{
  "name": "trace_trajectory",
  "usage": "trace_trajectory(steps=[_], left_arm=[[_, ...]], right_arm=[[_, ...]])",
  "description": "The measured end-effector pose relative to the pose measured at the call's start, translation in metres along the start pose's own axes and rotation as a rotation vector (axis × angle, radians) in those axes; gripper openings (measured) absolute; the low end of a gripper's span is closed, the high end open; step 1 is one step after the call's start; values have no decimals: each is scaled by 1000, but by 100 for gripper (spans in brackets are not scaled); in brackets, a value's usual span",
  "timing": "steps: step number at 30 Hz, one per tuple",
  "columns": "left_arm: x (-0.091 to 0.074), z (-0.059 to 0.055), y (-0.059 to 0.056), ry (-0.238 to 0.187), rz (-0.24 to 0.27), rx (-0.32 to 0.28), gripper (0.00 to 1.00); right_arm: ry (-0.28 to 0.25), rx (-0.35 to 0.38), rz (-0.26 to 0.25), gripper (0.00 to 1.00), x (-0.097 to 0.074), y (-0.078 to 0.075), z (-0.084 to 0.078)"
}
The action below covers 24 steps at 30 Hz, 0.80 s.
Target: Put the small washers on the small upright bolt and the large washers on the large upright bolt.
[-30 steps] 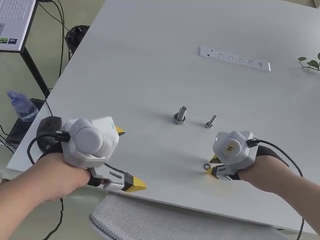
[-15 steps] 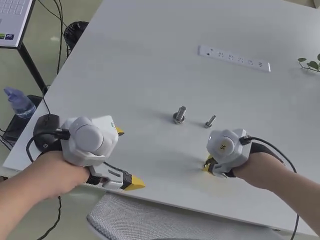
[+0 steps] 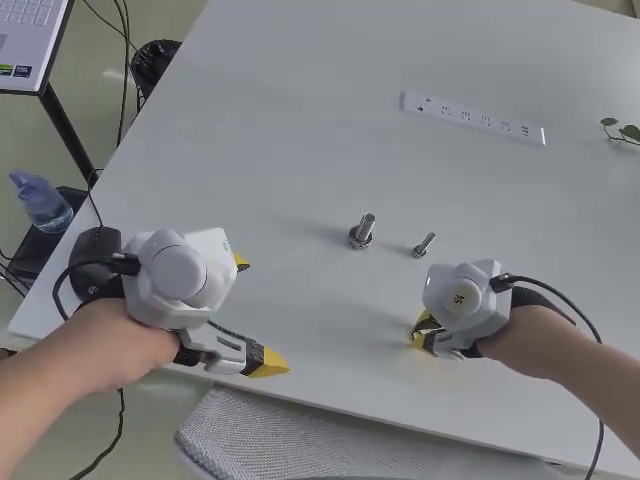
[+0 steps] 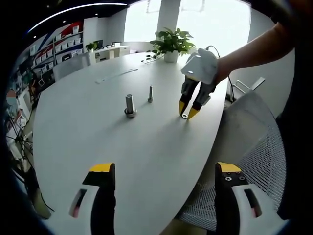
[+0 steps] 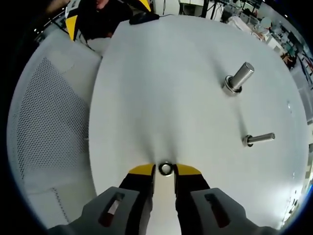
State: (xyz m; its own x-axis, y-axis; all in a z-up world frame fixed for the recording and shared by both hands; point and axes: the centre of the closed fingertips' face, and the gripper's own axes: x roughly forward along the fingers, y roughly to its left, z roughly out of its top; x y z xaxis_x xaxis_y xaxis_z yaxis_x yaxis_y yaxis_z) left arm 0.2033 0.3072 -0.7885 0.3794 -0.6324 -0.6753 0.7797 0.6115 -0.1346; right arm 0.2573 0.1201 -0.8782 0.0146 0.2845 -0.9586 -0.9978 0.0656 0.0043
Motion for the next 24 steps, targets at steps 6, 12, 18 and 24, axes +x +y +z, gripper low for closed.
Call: trace_trajectory(steps=[6, 12, 18, 24], left_arm=[[1, -2, -2, 7, -6, -2, 83], [2, -2, -2, 10, -8, -2, 82], [2, 0, -2, 9, -9, 0, 82], [2, -2, -3, 12, -9, -1, 81]], right_arm=[[4, 2, -3, 16, -1, -2, -3], [26, -29, -16, 15, 0, -2, -3], [45, -56, -28, 14, 1, 0, -3], [78, -55, -22, 14, 2, -2, -2]])
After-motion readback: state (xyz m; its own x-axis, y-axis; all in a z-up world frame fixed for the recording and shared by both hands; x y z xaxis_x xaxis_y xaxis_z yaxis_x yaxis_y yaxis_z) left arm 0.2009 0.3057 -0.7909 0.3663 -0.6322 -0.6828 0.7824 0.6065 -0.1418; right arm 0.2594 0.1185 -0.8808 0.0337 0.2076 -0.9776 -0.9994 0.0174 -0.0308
